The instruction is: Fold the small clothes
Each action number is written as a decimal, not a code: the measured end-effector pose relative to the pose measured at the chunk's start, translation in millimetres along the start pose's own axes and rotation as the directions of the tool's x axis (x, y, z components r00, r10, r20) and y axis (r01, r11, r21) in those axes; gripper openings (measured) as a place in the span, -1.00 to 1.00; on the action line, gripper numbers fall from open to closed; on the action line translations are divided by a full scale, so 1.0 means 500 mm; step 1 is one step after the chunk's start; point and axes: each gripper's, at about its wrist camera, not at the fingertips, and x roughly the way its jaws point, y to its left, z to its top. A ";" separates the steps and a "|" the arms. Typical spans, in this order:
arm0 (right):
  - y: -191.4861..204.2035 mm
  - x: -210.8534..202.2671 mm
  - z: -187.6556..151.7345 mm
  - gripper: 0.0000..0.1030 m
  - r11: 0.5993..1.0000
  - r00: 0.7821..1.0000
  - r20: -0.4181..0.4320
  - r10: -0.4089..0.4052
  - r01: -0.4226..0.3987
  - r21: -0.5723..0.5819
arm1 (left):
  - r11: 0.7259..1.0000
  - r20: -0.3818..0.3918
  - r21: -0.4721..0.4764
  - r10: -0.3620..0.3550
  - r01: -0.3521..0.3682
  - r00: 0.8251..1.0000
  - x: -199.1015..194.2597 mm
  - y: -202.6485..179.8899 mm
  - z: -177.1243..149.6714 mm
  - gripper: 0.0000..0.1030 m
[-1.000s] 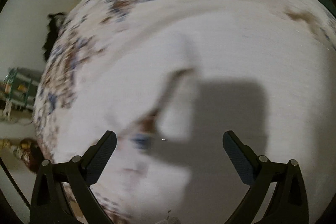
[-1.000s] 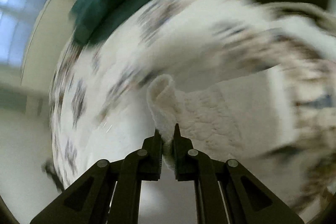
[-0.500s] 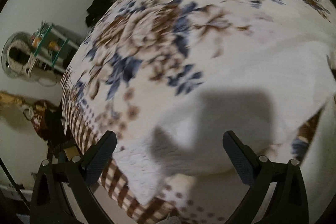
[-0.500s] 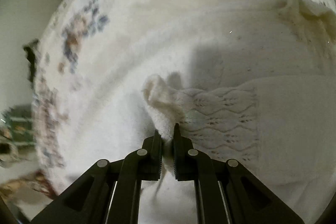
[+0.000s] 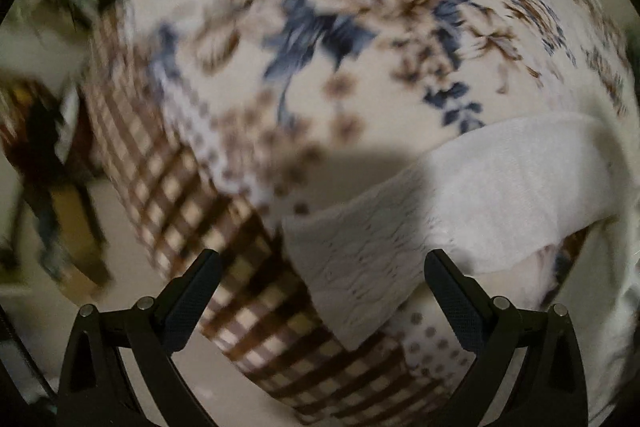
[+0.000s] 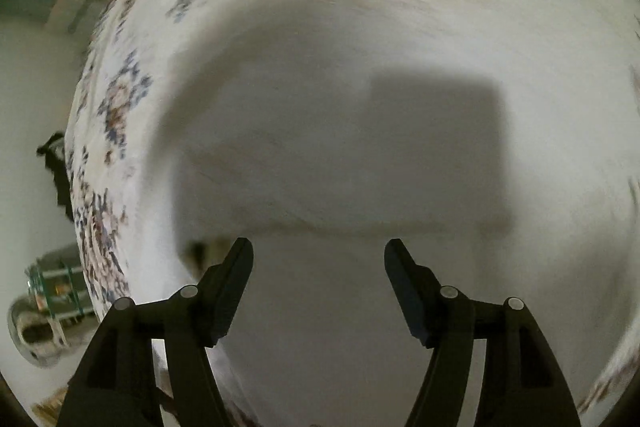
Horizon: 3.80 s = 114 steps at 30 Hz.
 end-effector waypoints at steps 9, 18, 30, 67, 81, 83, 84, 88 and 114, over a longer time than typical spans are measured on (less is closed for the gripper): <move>-0.103 0.048 -0.118 0.36 0.987 0.982 -0.115 -0.151 0.157 0.044 | 0.953 -0.018 -0.214 -0.224 0.215 0.974 0.110 0.006 0.035 -0.86; -0.037 0.033 -0.150 0.74 0.927 0.930 0.092 -0.357 0.365 -0.084 | 0.961 0.270 -0.144 -0.192 0.236 0.944 -0.023 0.021 0.246 -0.86; -0.009 0.045 0.023 1.00 0.803 0.786 0.208 -0.582 0.596 -0.003 | 0.989 0.336 0.068 -0.144 0.129 0.931 -0.125 -0.125 0.335 -0.86; -0.761 -0.354 0.048 -0.08 0.923 0.981 0.183 0.065 -0.129 0.364 | 0.743 0.280 0.669 -0.266 0.011 0.922 -0.171 -1.102 -0.338 0.69; -0.502 -0.077 0.277 -0.81 0.994 0.996 -0.010 -0.094 0.094 0.061 | 0.918 0.301 0.312 0.150 -0.246 0.942 -0.018 -0.662 -0.201 0.69; -0.475 -0.086 0.268 -0.82 0.986 0.986 0.040 -0.165 0.165 0.004 | 0.920 0.281 0.311 0.149 -0.237 0.948 -0.001 -0.649 -0.192 0.69; -0.464 -0.103 0.262 -0.83 0.982 0.979 0.076 -0.188 0.189 -0.005 | 0.922 0.277 0.310 0.144 -0.230 0.950 0.001 -0.645 -0.190 0.69; -0.472 -0.130 0.265 -0.85 0.962 0.955 0.112 -0.274 0.273 0.025 | 0.937 0.262 0.287 0.123 -0.199 0.957 0.003 -0.615 -0.170 0.69; -0.692 -0.035 0.510 -0.89 0.975 0.982 0.004 0.188 -0.187 0.120 | 0.897 0.130 0.383 0.184 -0.220 0.974 -0.058 -0.692 -0.525 0.71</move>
